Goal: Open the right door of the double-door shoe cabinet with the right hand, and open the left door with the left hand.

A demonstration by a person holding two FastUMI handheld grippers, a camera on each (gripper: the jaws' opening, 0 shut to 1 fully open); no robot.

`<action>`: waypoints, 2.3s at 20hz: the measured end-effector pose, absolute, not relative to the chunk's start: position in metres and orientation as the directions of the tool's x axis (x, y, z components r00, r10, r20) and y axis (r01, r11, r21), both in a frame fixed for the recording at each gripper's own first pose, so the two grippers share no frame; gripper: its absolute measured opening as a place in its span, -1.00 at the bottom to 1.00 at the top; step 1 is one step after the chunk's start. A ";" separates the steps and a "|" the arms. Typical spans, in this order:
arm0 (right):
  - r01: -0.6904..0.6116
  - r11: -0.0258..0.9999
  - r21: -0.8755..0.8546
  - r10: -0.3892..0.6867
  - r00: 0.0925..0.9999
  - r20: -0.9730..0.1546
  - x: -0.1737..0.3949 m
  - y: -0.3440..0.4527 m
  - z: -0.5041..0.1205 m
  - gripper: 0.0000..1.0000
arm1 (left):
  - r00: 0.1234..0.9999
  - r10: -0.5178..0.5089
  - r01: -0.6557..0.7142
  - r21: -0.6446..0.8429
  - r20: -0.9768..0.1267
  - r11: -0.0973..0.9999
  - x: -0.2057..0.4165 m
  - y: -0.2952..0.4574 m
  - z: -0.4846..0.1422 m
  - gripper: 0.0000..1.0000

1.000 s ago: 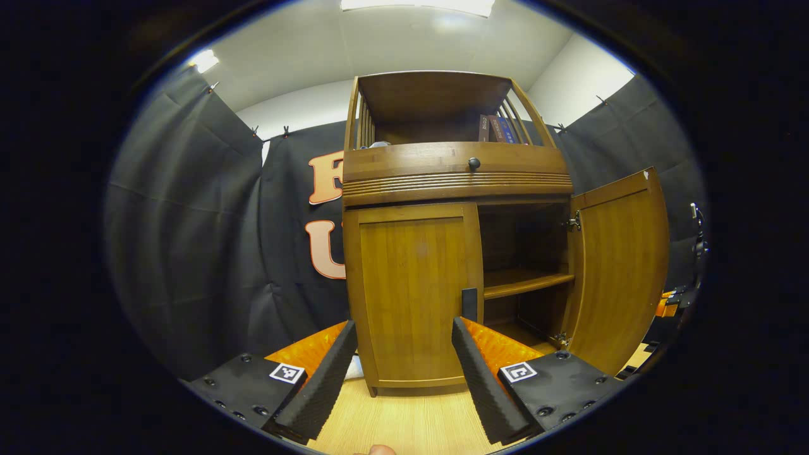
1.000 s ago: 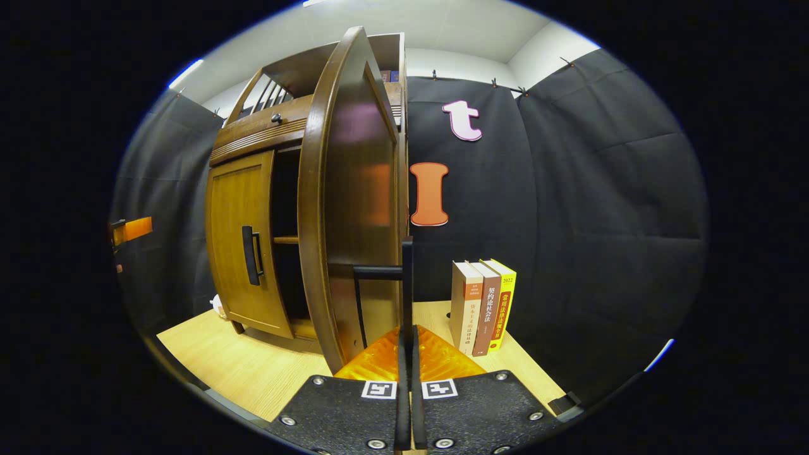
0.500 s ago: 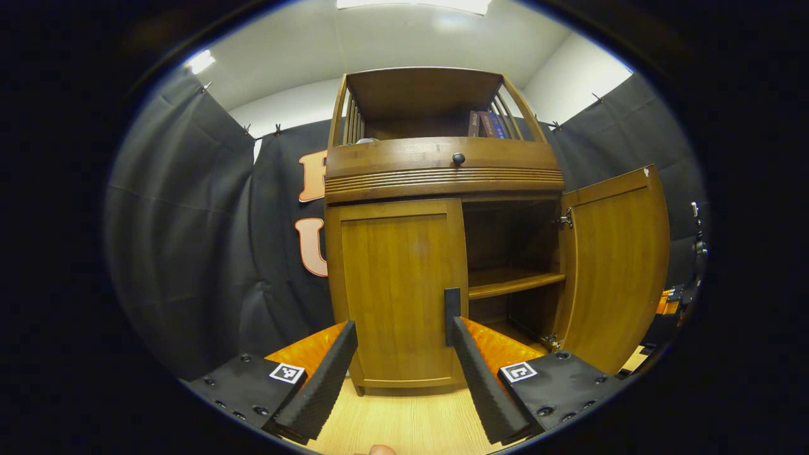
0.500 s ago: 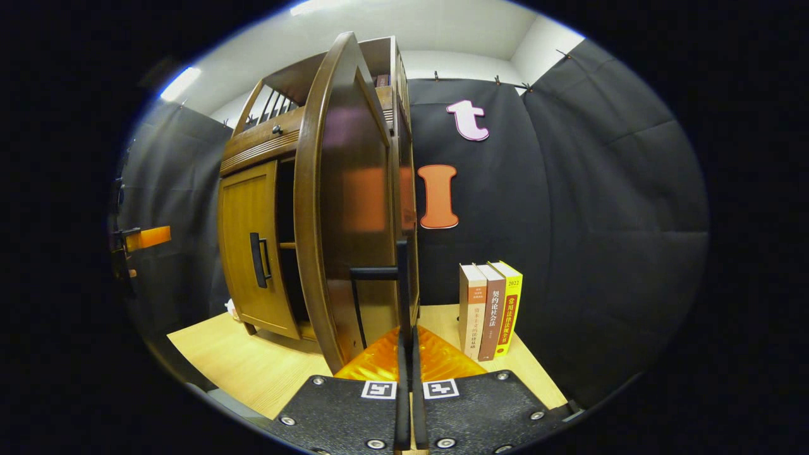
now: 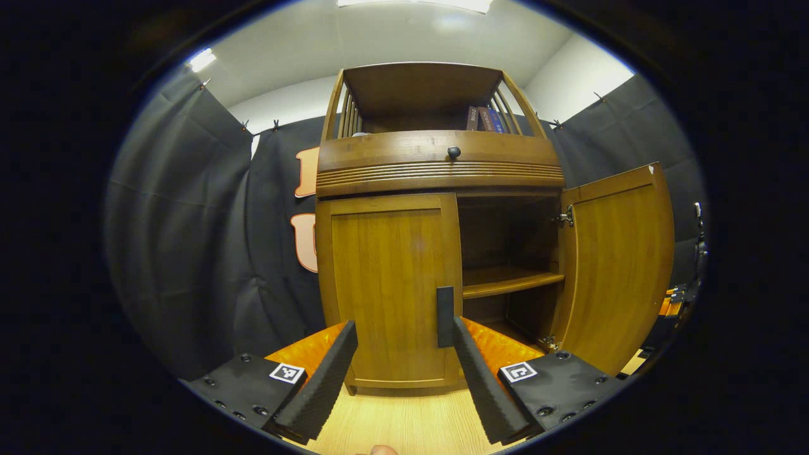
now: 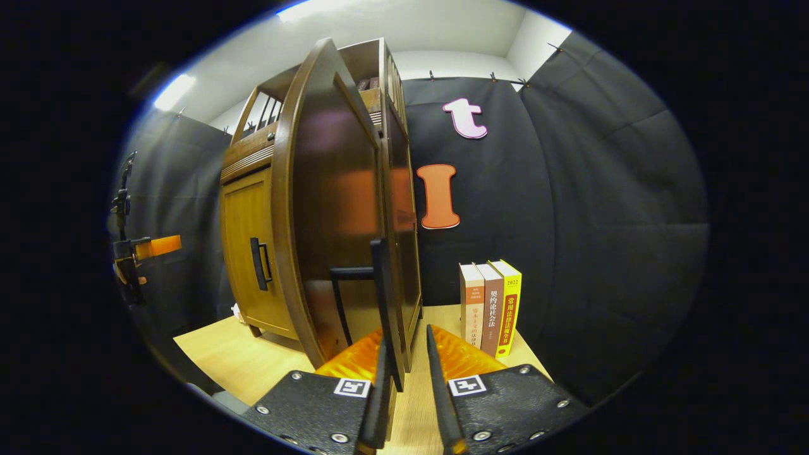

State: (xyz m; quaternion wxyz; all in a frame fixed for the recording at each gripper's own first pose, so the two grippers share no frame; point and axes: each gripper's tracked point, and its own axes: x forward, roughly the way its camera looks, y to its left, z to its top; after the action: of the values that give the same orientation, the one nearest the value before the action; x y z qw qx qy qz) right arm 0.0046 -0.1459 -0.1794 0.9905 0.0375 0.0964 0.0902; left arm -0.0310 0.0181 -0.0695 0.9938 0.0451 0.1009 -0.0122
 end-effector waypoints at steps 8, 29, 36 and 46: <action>-0.143 0.986 0.089 0.158 0.968 -0.195 0.001 -0.150 -0.182 0.23 | 0.975 -0.036 0.057 0.090 -0.218 0.994 -0.019 0.013 -0.078 0.89; -0.053 0.997 0.048 0.060 0.984 -0.169 -0.047 -0.193 -0.170 0.41 | 0.944 -0.077 0.089 0.022 -0.320 0.996 0.097 -0.025 -0.170 0.89; -0.048 0.998 0.029 0.052 0.987 -0.151 -0.049 -0.193 -0.167 0.40 | 0.934 -0.079 0.088 0.008 -0.349 0.996 0.114 -0.023 -0.191 0.70; -0.020 1.000 0.024 0.023 0.991 -0.133 -0.056 -0.194 -0.154 0.41 | 0.922 -0.113 0.119 -0.007 -0.371 0.993 0.119 -0.029 -0.205 -0.17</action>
State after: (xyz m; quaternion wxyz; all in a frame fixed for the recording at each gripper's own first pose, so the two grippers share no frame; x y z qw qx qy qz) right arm -0.0558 -0.1936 -0.1537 0.9976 0.0112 0.0670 0.0106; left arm 0.1194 -0.0287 -0.2046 0.9802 0.0080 0.1886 -0.0592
